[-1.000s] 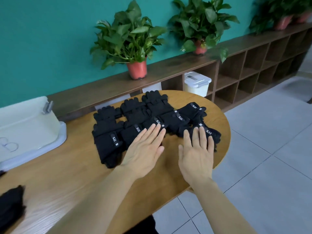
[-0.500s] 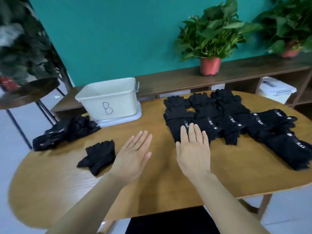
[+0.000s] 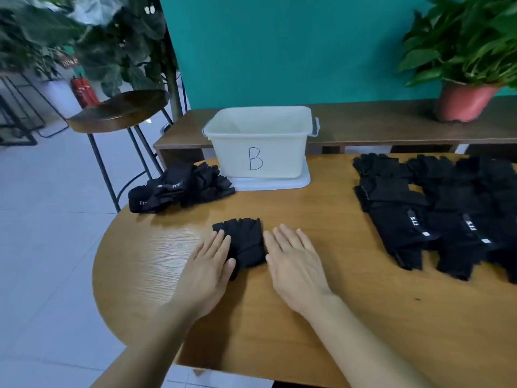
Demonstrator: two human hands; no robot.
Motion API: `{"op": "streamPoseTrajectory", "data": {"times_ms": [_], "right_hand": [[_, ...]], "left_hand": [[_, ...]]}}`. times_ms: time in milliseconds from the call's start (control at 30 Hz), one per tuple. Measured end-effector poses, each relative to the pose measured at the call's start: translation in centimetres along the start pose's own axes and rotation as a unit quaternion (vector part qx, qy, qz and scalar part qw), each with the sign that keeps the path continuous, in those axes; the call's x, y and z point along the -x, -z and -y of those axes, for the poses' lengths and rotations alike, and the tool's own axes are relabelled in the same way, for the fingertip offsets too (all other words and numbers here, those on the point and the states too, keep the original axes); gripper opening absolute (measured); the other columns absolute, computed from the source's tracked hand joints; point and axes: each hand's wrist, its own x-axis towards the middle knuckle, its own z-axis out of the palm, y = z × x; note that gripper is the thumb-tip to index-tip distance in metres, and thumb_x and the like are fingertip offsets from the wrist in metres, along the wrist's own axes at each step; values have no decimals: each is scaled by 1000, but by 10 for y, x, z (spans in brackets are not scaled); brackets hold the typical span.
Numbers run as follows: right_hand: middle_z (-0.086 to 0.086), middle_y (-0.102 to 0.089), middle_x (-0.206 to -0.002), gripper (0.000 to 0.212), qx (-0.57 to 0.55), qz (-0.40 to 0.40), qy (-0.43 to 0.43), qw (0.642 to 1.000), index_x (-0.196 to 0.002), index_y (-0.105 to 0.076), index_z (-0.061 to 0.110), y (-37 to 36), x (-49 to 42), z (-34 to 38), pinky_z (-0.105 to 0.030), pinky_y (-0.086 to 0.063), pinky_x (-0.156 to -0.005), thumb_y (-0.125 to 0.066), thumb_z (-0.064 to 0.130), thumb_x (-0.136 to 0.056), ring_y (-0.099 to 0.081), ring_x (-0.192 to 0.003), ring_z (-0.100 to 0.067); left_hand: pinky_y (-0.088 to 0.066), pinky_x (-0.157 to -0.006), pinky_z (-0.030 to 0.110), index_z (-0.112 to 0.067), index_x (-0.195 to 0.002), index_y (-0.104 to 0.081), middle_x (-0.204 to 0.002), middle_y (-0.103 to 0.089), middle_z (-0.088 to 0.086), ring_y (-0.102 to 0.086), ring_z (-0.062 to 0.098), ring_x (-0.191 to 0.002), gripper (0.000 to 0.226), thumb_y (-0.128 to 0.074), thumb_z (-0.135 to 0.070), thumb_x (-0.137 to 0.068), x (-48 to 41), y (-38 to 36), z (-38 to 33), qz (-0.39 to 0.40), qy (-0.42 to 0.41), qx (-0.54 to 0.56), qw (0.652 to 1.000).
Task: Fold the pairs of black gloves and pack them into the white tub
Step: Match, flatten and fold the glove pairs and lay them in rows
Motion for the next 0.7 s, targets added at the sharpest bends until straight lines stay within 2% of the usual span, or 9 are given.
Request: {"op": "streamPoseTrajectory", "data": {"times_ms": [67,133,200,233,300,367,500,600,700], "right_hand": [[-7,-68,-125,54,-16,44,23,999,-127,-65,13,-5,-10,11,-40,-43,-108,-27,31,-94,-58,-125,-23],[-9,-50,-146,57,-40,114,59,991,-142,-50,14,-7,-16,17,-39,-26,-117,-18,35,-99,-39,-141,-22],[-6,-33,-158,50,-43,156,71,984,-148,-39,15,-10,-17,15,-36,-10,-121,-21,35,-105,-21,-149,-20],[-5,-35,-157,47,-45,146,66,986,-146,-42,16,-12,-15,13,-37,-11,-121,-26,34,-106,-24,-148,-19],[-4,-58,-139,45,-28,125,46,991,-129,-62,17,-11,-8,9,-39,-31,-115,-33,35,-100,-47,-136,-19],[-2,-70,-119,46,-19,117,28,993,-110,-72,19,-13,2,2,-39,-46,-102,-36,39,-91,-62,-119,-19],[-3,-70,-117,38,-24,107,23,994,-109,-72,18,-2,22,-13,-40,-49,-99,-54,39,-83,-65,-114,-20],[-2,-69,-121,37,-32,95,14,995,-115,-71,20,6,34,-25,-38,-47,-101,-59,36,-83,-63,-117,-19],[4,-52,-144,48,-68,122,22,990,-140,-52,22,17,39,-33,-32,-30,-113,-54,35,-94,-44,-137,-14]], "left_hand": [[12,-118,20,-20,-158,-6,-164,4,-6,12,5,-150,95,15,-72,-82,-3,-3,2,11,13,36,999],[14,-117,19,-24,-158,-4,-162,9,-9,16,5,-149,95,10,-76,-80,-6,-7,1,27,14,60,998],[15,-116,21,-28,-158,-3,-160,14,-11,21,5,-148,100,11,-83,-76,-7,-10,-1,50,0,53,997],[16,-117,22,-29,-158,-2,-160,15,-11,23,6,-147,100,11,-84,-76,-7,-11,-2,59,-13,39,997],[16,-118,24,-30,-158,0,-161,16,-10,25,7,-147,91,3,-80,-82,-7,-13,-5,71,-38,19,997],[16,-118,24,-29,-159,-1,-163,15,-8,24,7,-148,82,-9,-72,-89,-6,-14,-12,79,-53,23,995],[16,-116,22,-29,-159,-6,-165,9,-7,20,7,-150,72,-21,-64,-97,-3,-14,-27,81,-90,21,992],[3,-122,27,-27,-153,-35,-164,-16,-4,-1,10,-153,57,-43,-50,-102,0,-15,-35,24,-126,49,991],[-34,-117,46,-21,-124,-69,-140,-59,1,-43,15,-140,34,-59,-34,-94,1,-15,-45,-60,-160,72,983]]}}
